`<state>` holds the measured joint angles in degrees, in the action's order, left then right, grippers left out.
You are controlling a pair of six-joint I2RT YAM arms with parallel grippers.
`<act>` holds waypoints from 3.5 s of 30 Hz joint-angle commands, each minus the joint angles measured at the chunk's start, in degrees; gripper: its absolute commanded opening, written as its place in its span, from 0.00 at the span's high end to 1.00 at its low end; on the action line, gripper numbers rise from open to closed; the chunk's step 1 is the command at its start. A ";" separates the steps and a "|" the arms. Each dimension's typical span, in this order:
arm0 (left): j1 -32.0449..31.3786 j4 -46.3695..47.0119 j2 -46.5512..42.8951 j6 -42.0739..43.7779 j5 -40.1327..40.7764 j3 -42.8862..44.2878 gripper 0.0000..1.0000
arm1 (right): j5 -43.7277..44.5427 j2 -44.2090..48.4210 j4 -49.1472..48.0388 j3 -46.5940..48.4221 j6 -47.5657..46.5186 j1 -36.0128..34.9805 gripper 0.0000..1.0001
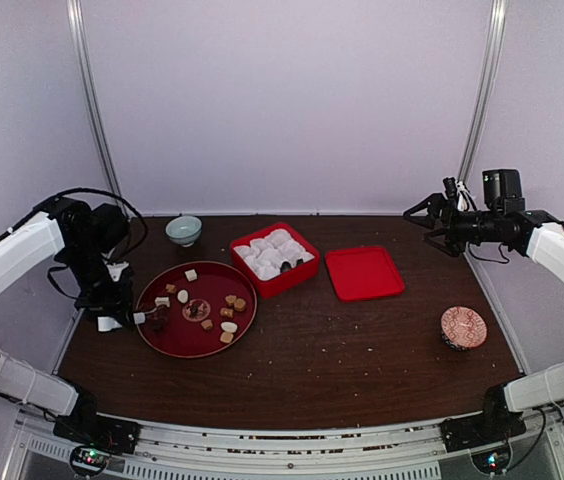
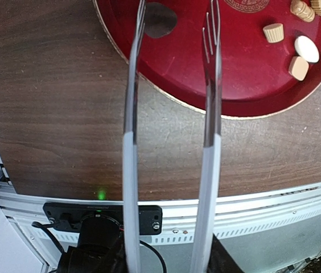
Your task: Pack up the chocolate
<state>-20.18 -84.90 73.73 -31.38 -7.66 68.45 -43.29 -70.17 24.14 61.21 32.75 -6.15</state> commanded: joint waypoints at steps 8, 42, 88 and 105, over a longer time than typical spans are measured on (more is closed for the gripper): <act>0.92 4.97 3.94 2.80 0.90 -2.72 0.59 | -0.04 1.71 -0.67 -0.26 0.10 -0.53 0.00; -0.19 8.02 15.88 6.33 -6.46 26.45 0.91 | 1.18 1.27 -0.85 0.22 0.91 -0.50 0.00; -12.96 20.65 41.89 8.28 -13.59 39.09 0.72 | 1.27 0.45 3.31 1.85 -1.03 -0.61 0.00; -10.13 19.87 30.62 5.77 -10.18 34.01 0.68 | 1.14 1.09 1.79 1.37 -0.23 -0.61 0.00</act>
<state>-32.27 -65.98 111.90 -24.51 -19.49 105.19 -42.54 -70.43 27.27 62.67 32.42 -6.42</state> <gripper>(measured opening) 0.320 0.998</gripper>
